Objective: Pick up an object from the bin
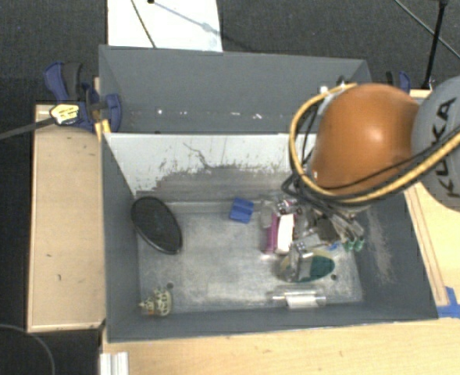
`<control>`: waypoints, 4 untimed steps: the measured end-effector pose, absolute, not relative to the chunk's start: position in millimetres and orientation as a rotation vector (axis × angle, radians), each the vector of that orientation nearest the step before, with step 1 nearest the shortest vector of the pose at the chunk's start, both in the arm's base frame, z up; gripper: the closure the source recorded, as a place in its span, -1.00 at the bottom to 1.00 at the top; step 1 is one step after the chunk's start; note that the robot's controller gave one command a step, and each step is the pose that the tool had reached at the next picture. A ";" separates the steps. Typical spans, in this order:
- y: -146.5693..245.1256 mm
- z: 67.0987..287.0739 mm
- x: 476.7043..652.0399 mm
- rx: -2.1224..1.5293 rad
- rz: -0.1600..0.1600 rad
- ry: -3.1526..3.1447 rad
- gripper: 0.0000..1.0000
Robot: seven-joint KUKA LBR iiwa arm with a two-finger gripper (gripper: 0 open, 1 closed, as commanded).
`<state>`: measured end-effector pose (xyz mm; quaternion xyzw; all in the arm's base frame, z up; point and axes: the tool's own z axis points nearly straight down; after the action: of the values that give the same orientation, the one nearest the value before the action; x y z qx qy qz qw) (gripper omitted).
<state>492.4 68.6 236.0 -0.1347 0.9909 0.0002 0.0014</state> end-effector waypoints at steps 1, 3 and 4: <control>161.4 202.4 485.4 0.087 0.004 3.141 -1.00; 228.8 74.0 592.3 0.020 0.001 3.128 -1.00; 228.3 73.2 589.4 0.019 -0.002 3.135 1.00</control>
Offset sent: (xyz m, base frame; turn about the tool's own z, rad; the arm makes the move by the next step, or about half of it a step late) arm -0.0067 0.0902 -0.0334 0.3297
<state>589.4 228.3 73.2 0.0060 1.0000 -0.0007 0.0034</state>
